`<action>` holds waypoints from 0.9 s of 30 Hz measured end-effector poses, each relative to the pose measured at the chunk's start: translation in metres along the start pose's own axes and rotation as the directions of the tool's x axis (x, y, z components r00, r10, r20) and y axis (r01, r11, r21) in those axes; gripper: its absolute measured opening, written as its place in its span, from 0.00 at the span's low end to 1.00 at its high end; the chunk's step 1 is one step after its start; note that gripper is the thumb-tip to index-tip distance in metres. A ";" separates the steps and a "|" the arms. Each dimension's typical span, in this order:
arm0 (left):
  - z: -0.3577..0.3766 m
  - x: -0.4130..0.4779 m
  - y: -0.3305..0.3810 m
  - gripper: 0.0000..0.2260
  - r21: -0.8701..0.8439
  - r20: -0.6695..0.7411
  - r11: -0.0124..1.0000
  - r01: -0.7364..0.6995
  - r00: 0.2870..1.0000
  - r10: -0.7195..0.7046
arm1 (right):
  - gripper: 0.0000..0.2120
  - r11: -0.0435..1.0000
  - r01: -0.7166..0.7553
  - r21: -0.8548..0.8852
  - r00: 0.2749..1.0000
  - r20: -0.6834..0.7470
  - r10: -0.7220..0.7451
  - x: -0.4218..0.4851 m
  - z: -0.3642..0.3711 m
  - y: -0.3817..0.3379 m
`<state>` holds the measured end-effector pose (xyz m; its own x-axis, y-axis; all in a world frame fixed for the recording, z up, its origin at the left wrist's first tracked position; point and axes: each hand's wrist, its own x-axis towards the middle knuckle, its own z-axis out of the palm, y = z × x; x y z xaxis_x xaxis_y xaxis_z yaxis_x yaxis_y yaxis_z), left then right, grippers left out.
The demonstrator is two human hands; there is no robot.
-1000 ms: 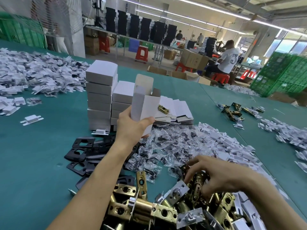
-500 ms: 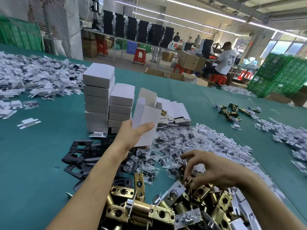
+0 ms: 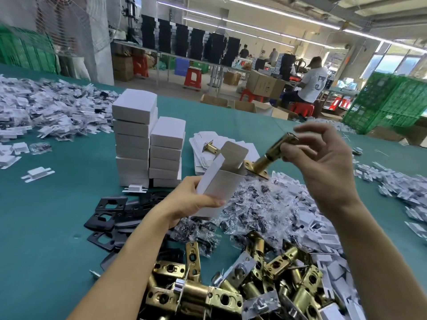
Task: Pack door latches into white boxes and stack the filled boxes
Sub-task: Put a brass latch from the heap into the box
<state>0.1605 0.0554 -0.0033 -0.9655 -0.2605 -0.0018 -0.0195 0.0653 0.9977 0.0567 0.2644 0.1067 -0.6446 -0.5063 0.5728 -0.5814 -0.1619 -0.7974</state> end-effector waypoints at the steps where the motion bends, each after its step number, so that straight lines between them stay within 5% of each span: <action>1: 0.001 -0.001 0.002 0.22 0.001 0.041 1.000 -0.013 0.999 0.013 | 0.14 0.998 0.059 -0.025 0.998 -0.005 -0.059 0.004 0.008 -0.004; 7: 0.004 -0.005 0.007 0.20 -0.064 0.110 0.997 -0.044 0.993 0.050 | 0.16 0.956 0.184 -0.229 0.981 0.099 -0.165 0.015 0.042 -0.011; 15: 0.000 -0.006 0.011 0.20 -0.197 0.066 0.976 -0.092 0.992 0.107 | 0.11 0.989 0.114 -0.095 0.990 0.094 -0.105 0.022 0.049 -0.010; 22: 0.005 -0.006 0.013 0.17 -0.220 0.037 0.967 -0.129 0.989 0.141 | 0.10 0.907 0.268 -0.324 0.957 0.198 -0.212 0.017 0.051 0.003; 27: 0.005 -0.008 0.017 0.14 -0.290 0.042 0.946 -0.144 0.986 0.163 | 0.09 0.923 0.235 -0.306 0.972 0.085 -0.219 0.014 0.058 0.005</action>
<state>0.1668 0.0639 0.0136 -0.9657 -0.2056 0.1584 0.1964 -0.1801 0.9638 0.0734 0.2072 0.0999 -0.4570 -0.5289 0.7151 -0.8395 -0.0092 -0.5432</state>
